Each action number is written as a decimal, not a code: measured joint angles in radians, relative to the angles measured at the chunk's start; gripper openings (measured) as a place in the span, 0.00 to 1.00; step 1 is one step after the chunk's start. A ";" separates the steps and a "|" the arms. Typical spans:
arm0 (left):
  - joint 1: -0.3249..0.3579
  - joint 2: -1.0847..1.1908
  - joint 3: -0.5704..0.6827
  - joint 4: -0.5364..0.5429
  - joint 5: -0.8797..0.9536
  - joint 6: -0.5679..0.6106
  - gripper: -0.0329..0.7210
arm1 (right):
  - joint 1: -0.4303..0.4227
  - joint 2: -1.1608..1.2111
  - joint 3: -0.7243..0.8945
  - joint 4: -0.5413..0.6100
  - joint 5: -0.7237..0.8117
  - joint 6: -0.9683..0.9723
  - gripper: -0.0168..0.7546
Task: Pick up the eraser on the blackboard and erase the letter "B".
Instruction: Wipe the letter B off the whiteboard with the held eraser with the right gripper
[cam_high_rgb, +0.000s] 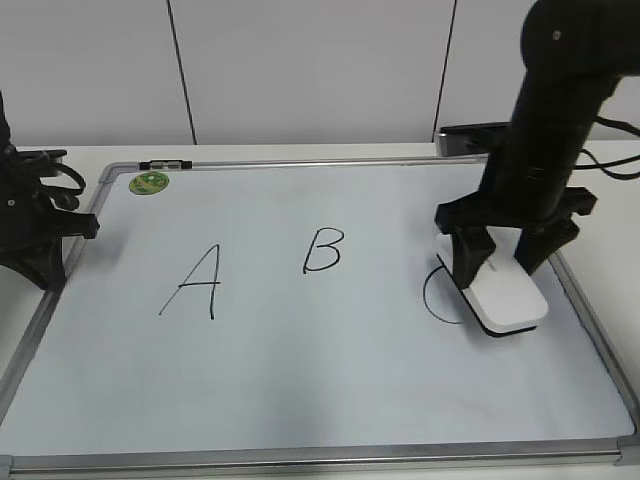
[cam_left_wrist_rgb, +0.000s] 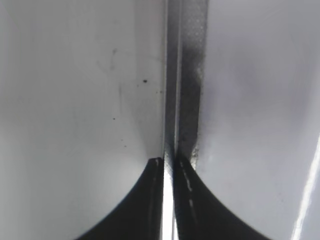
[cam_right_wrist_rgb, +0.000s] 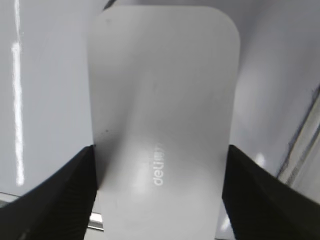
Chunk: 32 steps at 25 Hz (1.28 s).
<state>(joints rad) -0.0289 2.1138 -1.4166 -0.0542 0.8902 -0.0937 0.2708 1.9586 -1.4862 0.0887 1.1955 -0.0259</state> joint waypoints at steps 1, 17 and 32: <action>0.000 0.000 0.000 0.000 0.000 0.000 0.08 | 0.010 0.031 -0.039 0.000 0.005 0.000 0.72; 0.000 0.000 0.000 -0.004 0.001 0.000 0.08 | 0.101 0.278 -0.359 0.014 0.017 0.000 0.72; 0.000 0.000 0.000 -0.004 0.001 0.000 0.08 | 0.101 0.364 -0.507 0.043 0.023 -0.001 0.72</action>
<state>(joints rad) -0.0289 2.1138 -1.4166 -0.0578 0.8909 -0.0937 0.3721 2.3226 -1.9928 0.1319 1.2183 -0.0274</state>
